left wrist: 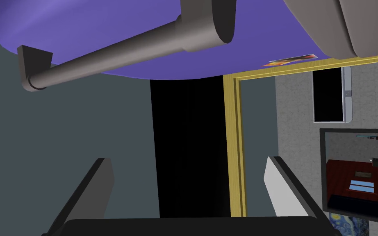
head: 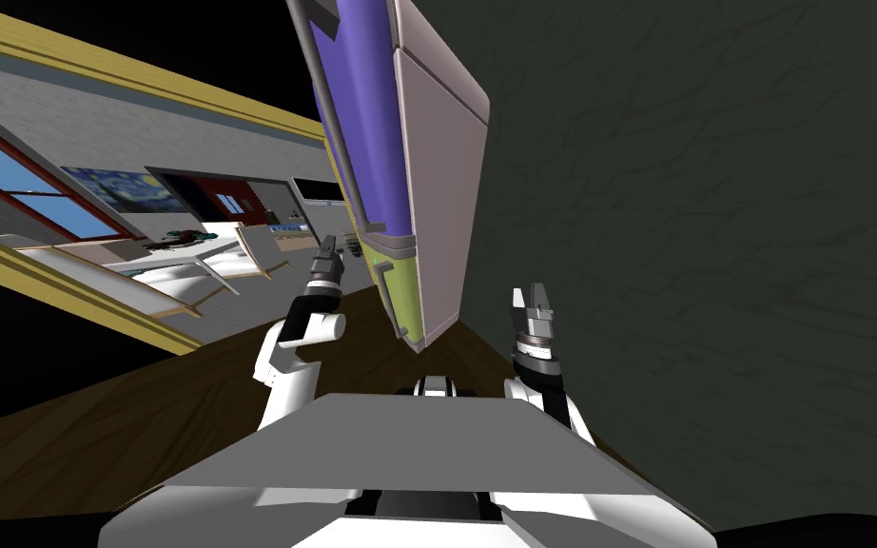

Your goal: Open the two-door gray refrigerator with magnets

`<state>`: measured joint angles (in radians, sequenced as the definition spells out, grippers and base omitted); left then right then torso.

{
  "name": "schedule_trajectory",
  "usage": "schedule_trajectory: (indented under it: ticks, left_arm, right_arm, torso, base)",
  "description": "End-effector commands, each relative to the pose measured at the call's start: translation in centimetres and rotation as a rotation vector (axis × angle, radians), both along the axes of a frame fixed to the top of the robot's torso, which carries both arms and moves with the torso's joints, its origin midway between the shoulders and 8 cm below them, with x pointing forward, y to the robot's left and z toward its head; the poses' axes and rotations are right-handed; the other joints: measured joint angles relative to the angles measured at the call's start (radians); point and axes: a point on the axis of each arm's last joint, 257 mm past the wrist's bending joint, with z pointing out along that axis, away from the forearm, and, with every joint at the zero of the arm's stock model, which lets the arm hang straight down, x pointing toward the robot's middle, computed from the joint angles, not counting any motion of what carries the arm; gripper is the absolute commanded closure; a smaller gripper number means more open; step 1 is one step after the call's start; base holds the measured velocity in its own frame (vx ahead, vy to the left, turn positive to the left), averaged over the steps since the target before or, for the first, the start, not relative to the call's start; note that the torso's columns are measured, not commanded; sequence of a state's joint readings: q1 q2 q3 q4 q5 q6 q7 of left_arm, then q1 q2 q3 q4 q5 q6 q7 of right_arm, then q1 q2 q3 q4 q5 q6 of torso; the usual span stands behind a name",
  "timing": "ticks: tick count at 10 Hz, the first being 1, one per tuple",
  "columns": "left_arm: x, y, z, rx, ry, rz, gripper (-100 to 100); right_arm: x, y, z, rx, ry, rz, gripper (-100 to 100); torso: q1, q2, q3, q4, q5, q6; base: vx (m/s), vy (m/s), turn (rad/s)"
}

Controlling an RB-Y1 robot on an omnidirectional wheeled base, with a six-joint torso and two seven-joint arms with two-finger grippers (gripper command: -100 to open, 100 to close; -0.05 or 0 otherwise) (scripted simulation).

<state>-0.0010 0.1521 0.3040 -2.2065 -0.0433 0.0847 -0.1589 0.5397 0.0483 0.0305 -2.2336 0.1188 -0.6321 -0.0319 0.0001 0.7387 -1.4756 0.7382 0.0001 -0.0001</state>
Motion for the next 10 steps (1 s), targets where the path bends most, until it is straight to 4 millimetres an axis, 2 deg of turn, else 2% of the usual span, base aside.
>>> schedule_trajectory:
  ticks: [1, 2, 3, 6, 7, 10]
  left_arm:
    - [1.0, 1.5, 0.4, -0.033, 0.021, 0.030, -100]
    - [1.3, 2.4, 0.8, -0.051, 0.023, 0.047, -100]
    - [1.4, 2.5, 0.7, -0.055, 0.031, 0.048, -100]
    - [2.5, 5.1, 1.5, -0.128, 0.051, 0.090, -100]
    - [2.7, 5.2, 1.2, -0.133, 0.063, 0.092, -100]
    - [3.7, 7.6, 1.5, -0.216, 0.090, 0.123, -100]
  right_arm:
    - [0.0, 0.0, 0.0, 0.000, 0.000, 0.000, 0]
    - [0.0, 0.0, 0.0, 0.000, 0.000, 0.000, 0]
    - [0.0, 0.0, 0.0, 0.000, 0.000, 0.000, 0]
    - [0.0, 0.0, 0.0, 0.000, 0.000, 0.000, 0]
    - [0.0, 0.0, 0.0, 0.000, 0.000, 0.000, 0]
    - [0.0, 0.0, 0.0, 0.000, 0.000, 0.000, 0]
  torso:
    - [0.001, 0.000, 0.000, 0.000, 0.000, 0.000]
    - [0.001, 0.000, 0.000, 0.000, 0.000, 0.000]
    - [-0.001, -0.002, -0.001, 0.000, 0.000, 0.000]
    - [-0.001, -0.001, -0.001, 0.000, 0.000, 0.000]
    - [-0.002, -0.002, -0.001, -0.001, -0.001, 0.000]
    - [0.000, -0.001, 0.000, 0.000, 0.000, 0.000]
  base:
    - [0.029, -0.062, -0.006]
    - [0.044, -0.078, -0.007]
    - [0.031, -0.065, -0.002]
    - [0.043, -0.086, -0.006]
    - [0.032, -0.076, 0.001]
    - [0.039, -0.074, -0.006]
